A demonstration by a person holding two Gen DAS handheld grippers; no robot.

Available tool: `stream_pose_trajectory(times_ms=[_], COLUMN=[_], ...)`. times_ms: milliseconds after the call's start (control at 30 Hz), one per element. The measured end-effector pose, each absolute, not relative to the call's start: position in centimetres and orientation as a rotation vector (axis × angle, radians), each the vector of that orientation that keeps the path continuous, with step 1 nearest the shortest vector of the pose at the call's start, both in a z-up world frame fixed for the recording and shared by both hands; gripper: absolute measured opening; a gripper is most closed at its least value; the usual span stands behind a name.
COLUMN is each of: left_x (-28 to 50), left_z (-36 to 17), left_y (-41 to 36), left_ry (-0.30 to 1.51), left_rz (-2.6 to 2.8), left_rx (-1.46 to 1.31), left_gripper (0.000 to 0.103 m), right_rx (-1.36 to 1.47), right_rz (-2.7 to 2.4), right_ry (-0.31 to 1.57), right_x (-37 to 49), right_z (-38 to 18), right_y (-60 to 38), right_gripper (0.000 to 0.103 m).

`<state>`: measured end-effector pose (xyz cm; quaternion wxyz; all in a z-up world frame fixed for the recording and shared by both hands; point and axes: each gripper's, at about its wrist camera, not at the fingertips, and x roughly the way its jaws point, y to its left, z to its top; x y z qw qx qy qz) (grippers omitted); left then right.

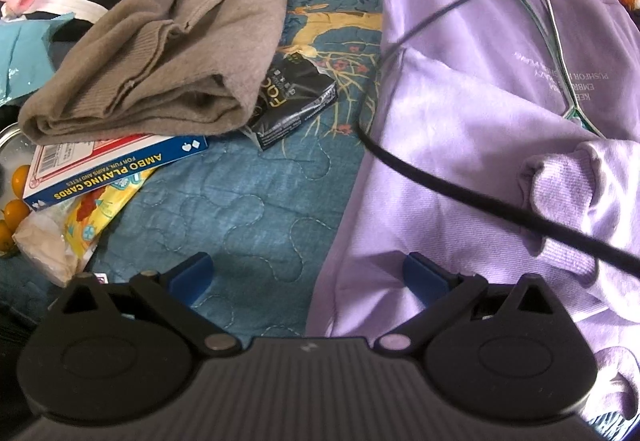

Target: Fold clothes

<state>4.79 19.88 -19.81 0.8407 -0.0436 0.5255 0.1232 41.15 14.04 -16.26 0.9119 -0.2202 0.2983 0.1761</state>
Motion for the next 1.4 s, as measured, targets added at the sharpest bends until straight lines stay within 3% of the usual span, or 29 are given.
stream_pose_trajectory(times_ms=[233,600,700,967,1067,1400], left_x=[5.0,4.7,4.6,3.3,2.5,0.3], left_z=[-19.9,-19.7,-19.6,-18.3,-17.5,-16.6], left_y=[19.8,19.9,19.8,19.8,19.7,21.9], left_ry=[1.113,1.112,1.111,1.048,1.005,0.985], left_rz=[0.260,0.259,0.258,0.222,0.180,0.094], left_rx=[-0.098,-0.108,-0.112,-0.125,-0.115,-0.256], left_gripper=[0.103,0.103,0.103,0.103,0.103,0.103], right_rx=[-0.379,-0.156,-0.107,0.043,0.171,0.538], right_rz=[0.320,0.237,0.217,0.209,0.160,0.166], right_ry=[0.659,0.603,0.610,0.852,0.862,0.860], right_x=[40.1,26.4,21.7,1.0,-4.3,-10.2], right_z=[-16.1,-8.5,-7.1,-14.1,-16.5,-22.2], right_y=[11.9,-3.3,-7.2,-13.3,-14.5,-14.8], right_gripper=[0.002,0.025,0.036,0.039,0.042,0.044])
